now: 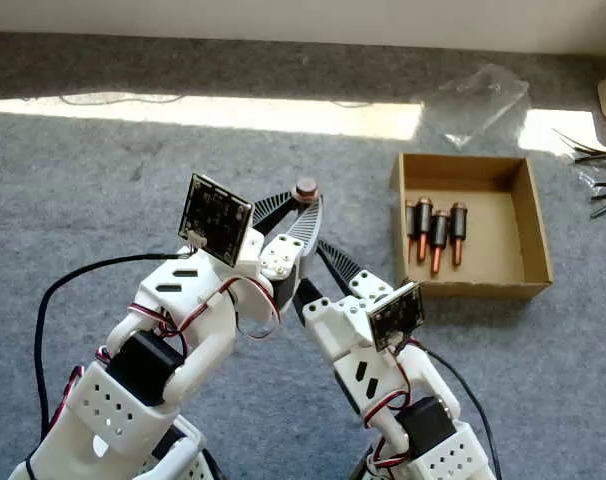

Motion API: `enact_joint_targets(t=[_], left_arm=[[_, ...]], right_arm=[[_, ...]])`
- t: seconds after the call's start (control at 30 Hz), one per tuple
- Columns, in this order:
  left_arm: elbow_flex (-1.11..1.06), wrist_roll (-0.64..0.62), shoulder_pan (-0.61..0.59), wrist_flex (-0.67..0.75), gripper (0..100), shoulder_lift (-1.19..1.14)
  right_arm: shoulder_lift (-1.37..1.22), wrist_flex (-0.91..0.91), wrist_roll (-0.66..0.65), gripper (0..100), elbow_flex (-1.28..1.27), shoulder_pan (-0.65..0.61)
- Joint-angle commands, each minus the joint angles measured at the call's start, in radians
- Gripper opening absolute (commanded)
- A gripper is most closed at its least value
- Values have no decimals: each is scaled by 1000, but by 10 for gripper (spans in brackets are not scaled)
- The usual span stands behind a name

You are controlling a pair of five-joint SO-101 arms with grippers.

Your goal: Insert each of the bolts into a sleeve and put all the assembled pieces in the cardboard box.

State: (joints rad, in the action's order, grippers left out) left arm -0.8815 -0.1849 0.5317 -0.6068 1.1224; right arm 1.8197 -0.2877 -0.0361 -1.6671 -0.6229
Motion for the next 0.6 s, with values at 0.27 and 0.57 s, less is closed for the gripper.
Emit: enact_joint_targets(t=[0.27, 0.57], left_arm=[[-38, -6, 15, 0, 6, 7], [-41, -6, 13, 2, 6, 7]], right_arm=[[2, 33, -89, 4, -148, -1], [2, 33, -40, 4, -148, -1]])
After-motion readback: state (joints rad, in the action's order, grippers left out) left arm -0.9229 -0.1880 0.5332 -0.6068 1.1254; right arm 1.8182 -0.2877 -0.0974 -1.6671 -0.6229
